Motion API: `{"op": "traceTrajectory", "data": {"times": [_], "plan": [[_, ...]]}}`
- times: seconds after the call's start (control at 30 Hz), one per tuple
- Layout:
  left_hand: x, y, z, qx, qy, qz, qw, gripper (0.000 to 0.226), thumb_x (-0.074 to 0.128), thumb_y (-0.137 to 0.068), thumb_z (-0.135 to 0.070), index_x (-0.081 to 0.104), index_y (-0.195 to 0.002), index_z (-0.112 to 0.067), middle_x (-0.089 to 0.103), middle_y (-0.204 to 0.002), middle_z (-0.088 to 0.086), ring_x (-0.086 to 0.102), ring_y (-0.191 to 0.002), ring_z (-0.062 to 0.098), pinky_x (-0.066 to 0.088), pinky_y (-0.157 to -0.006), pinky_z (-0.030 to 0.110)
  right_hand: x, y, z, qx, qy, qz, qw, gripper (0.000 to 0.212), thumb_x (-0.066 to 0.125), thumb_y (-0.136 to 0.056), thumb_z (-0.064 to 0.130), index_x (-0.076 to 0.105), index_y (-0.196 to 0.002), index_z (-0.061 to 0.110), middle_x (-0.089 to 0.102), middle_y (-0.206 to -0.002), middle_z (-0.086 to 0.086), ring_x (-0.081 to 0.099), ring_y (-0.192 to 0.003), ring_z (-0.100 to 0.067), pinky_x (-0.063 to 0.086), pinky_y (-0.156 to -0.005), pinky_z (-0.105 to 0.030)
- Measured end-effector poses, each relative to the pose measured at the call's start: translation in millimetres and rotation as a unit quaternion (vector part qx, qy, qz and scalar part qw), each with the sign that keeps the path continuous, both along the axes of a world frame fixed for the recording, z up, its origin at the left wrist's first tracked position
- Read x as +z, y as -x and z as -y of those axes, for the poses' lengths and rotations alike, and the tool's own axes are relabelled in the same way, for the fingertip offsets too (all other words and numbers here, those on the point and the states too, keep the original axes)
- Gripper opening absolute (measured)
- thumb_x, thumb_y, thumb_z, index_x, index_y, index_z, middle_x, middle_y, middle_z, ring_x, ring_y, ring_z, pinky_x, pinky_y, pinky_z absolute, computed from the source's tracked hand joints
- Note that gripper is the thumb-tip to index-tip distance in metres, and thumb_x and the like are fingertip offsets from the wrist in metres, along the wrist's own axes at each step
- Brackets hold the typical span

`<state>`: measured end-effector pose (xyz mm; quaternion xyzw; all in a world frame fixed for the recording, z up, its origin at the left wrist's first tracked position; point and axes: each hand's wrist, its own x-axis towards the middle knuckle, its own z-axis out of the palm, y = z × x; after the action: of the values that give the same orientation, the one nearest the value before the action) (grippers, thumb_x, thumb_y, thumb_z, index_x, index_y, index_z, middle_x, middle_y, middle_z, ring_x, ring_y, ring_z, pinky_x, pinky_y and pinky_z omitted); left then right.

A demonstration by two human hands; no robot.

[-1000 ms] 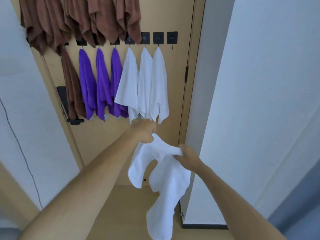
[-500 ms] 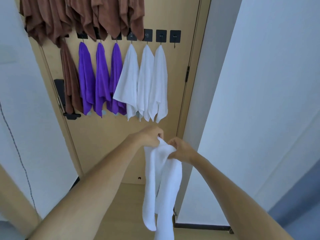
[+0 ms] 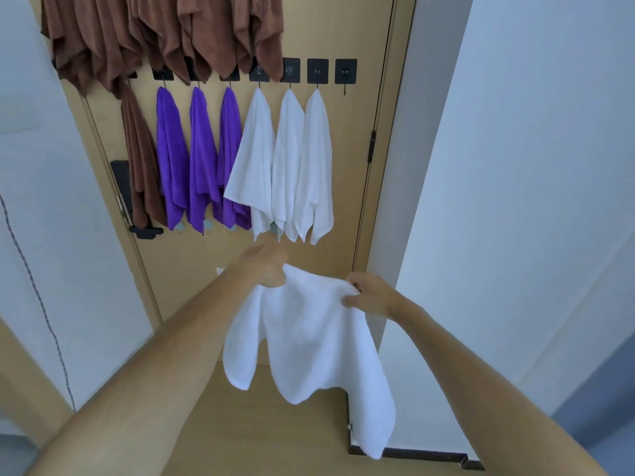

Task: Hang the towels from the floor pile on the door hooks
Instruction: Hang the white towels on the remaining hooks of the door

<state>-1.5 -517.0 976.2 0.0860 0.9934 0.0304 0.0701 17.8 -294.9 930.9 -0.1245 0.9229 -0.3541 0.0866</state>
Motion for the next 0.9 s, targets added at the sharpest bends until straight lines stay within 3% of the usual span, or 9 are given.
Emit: {"op": "traceTrajectory", "data": {"times": [0.07,0.17,0.27,0.37,0.5,0.7,0.8,0.87,0.9], "plan": [[-5.0,-0.7,-14.5,-0.014,-0.109,0.058,0.992,0.015,0.050,-0.079,-0.006,0.053,-0.090,-0.016,0.050,-0.094,-0.001,0.048,-0.077,0.015,0.039,-0.062,0.024,11.1,1.3,12.7,0.021,0.015,-0.039,0.999,0.011,0.061,-0.083,0.009,0.051,-0.078,0.006,0.046,-0.069,0.004,0.044,-0.063,-0.013,0.036,-0.056,-0.023],[-6.4,-1.1,-36.2,-0.038,-0.232,0.083,0.969,0.028,0.055,-0.075,-0.006,0.058,-0.101,-0.017,0.051,-0.089,-0.005,0.050,-0.080,0.014,0.042,-0.067,0.025,24.0,4.0,27.4,0.046,0.020,-0.078,0.996,0.028,0.064,-0.083,0.009,0.049,-0.067,0.026,0.046,-0.067,0.011,0.042,-0.059,-0.002,0.032,-0.051,-0.011],[-3.3,4.1,-44.3,-0.069,-0.237,0.041,0.968,0.009,0.054,-0.078,-0.003,0.056,-0.082,-0.011,0.045,-0.078,-0.002,0.042,-0.069,0.014,0.034,-0.060,0.023,25.9,9.6,25.0,0.034,0.034,-0.093,0.994,0.034,0.068,-0.081,0.010,0.048,-0.065,0.033,0.046,-0.066,0.011,0.041,-0.058,-0.002,0.032,-0.050,-0.011],[0.7,9.6,-44.7,-0.066,-0.253,0.017,0.965,0.018,0.052,-0.081,-0.002,0.051,-0.071,-0.017,0.046,-0.072,-0.006,0.042,-0.063,0.009,0.033,-0.056,0.019,23.7,15.2,16.0,0.022,0.020,-0.066,0.997,0.035,0.071,-0.075,0.011,0.039,-0.063,0.015,0.033,-0.062,0.003,0.030,-0.054,-0.011,0.025,-0.051,-0.021],[2.9,14.3,-47.7,-0.064,-0.243,0.012,0.968,0.024,0.048,-0.079,0.000,0.046,-0.064,-0.019,0.046,-0.070,-0.007,0.040,-0.062,0.008,0.033,-0.056,0.020,29.1,15.5,5.6,0.041,-0.033,-0.022,0.998,0.047,0.069,-0.075,0.016,0.024,-0.061,0.018,0.023,-0.062,0.003,0.022,-0.053,-0.013,0.018,-0.051,-0.024],[-0.1,15.5,-46.2,-0.044,-0.183,0.017,0.982,0.027,0.043,-0.078,0.004,0.038,-0.062,-0.016,0.039,-0.070,-0.003,0.034,-0.060,0.011,0.028,-0.053,0.021,33.6,23.2,0.7,0.042,-0.147,-0.037,0.987,0.032,0.062,-0.075,0.013,0.030,-0.067,0.015,0.033,-0.070,-0.003,0.032,-0.062,-0.020,0.024,-0.055,-0.028],[-0.8,15.3,-48.9,-0.044,-0.182,0.034,0.982,0.022,0.044,-0.077,0.002,0.036,-0.064,-0.015,0.036,-0.070,-0.002,0.032,-0.060,0.014,0.027,-0.053,0.024,36.3,21.4,6.8,0.041,-0.108,-0.078,0.990,0.032,0.063,-0.078,0.009,0.034,-0.065,0.014,0.034,-0.064,0.000,0.032,-0.055,-0.015,0.025,-0.051,-0.025],[-3.5,14.1,-52.7,-0.056,-0.225,0.056,0.971,0.007,0.052,-0.074,-0.009,0.046,-0.074,-0.013,0.043,-0.075,0.000,0.042,-0.067,0.016,0.036,-0.060,0.028,40.8,18.8,14.4,0.039,-0.056,-0.111,0.992,0.031,0.063,-0.077,0.005,0.037,-0.064,0.016,0.040,-0.063,0.001,0.035,-0.055,-0.013,0.028,-0.050,-0.023],[-5.0,13.5,-53.3,-0.060,-0.246,0.062,0.965,0.011,0.055,-0.071,-0.012,0.051,-0.082,-0.013,0.048,-0.080,0.000,0.047,-0.073,0.016,0.041,-0.065,0.030,42.6,18.4,17.3,0.036,-0.041,-0.121,0.991,0.031,0.063,-0.076,0.004,0.038,-0.063,0.017,0.045,-0.065,0.001,0.038,-0.056,-0.013,0.030,-0.050,-0.023]]}}
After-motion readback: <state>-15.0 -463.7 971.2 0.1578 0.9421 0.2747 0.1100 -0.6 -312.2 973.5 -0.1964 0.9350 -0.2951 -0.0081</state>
